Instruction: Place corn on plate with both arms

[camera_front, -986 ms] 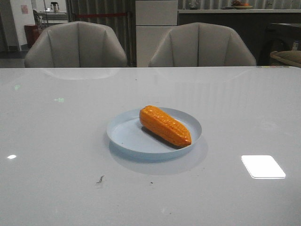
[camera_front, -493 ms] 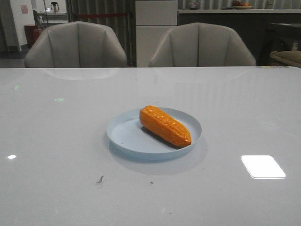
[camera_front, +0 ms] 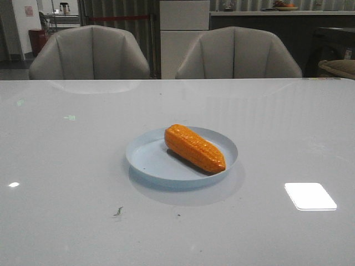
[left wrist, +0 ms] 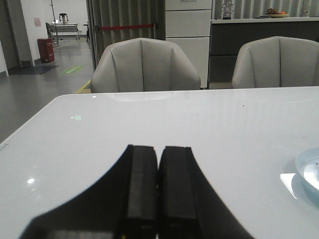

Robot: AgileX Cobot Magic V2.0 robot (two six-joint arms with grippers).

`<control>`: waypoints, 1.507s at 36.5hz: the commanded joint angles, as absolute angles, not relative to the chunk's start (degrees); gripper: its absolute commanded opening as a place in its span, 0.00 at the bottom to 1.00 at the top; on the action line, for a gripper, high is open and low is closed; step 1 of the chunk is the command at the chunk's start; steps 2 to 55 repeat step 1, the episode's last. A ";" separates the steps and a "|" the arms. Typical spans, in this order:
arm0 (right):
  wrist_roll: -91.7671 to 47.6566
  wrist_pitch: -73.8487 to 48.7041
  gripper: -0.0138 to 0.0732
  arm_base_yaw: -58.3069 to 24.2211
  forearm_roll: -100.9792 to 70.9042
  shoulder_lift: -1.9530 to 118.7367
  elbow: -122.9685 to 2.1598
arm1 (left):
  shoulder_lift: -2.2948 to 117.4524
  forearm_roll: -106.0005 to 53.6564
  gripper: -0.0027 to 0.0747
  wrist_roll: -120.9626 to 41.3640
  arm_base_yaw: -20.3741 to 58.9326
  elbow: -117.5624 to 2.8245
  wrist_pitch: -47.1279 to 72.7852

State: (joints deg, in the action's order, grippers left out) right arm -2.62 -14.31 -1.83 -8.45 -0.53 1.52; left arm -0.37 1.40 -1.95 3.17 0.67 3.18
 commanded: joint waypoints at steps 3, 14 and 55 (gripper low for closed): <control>-2.50 -9.66 0.22 -1.61 -8.10 -1.99 0.37 | -1.59 1.38 0.16 -1.27 2.92 2.72 -1.56; -2.50 -9.66 0.22 -1.61 -8.10 -1.99 0.37 | -1.59 1.38 0.16 -1.27 2.92 2.72 -1.56; -2.50 -9.66 0.22 -1.61 -8.10 -1.99 0.37 | -1.59 1.38 0.16 -1.27 2.92 2.72 -1.56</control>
